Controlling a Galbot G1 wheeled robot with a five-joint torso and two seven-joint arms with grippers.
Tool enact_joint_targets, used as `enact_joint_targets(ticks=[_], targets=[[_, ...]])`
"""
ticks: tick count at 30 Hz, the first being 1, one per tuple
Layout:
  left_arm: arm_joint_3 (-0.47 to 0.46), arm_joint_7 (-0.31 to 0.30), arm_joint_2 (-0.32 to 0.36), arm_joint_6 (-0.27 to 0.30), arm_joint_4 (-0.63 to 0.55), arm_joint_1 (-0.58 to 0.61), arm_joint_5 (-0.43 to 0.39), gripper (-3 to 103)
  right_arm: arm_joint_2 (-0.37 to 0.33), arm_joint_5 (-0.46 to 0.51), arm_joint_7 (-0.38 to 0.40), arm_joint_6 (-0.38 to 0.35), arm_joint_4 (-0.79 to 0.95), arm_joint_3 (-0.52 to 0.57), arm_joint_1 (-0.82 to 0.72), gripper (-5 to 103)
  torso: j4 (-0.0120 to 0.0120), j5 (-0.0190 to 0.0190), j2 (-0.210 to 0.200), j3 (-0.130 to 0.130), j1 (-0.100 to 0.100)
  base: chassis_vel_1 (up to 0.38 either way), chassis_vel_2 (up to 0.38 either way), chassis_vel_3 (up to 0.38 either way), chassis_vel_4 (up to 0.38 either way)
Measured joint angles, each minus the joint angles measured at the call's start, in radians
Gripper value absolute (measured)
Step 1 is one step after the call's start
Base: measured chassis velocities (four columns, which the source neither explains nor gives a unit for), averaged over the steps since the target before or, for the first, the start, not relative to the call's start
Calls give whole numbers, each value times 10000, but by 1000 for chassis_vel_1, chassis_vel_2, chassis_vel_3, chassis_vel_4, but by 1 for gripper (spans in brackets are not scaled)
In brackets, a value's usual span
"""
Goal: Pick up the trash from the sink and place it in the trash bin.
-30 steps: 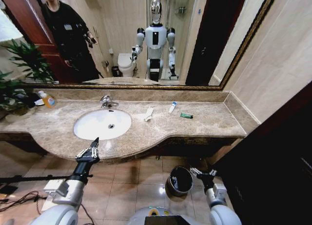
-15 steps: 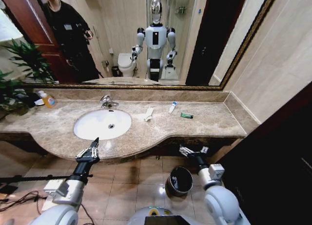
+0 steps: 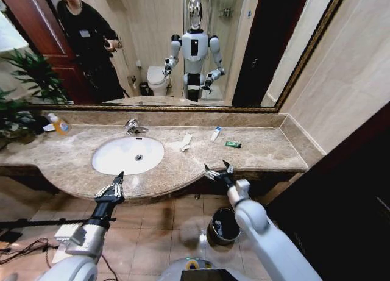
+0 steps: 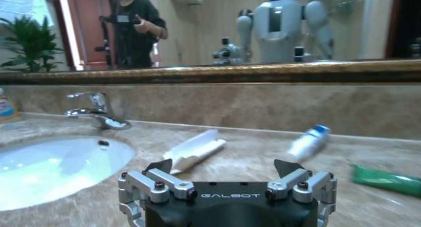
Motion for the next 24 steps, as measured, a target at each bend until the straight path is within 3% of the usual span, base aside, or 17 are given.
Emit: enact_joint_targets(ticks=[11, 24], targets=[[0, -2, 0, 0, 0, 0, 0, 0, 1014, 261, 168, -34, -2481, -1865, 2439, 100, 0, -2, 0, 0, 0, 0, 0, 0, 0], [0, -1, 0, 0, 0, 0, 0, 0, 1367, 646, -155, 165, -4020, -2450, 3805, 100, -1, -3, 0, -1, -1, 0, 0, 0, 0]])
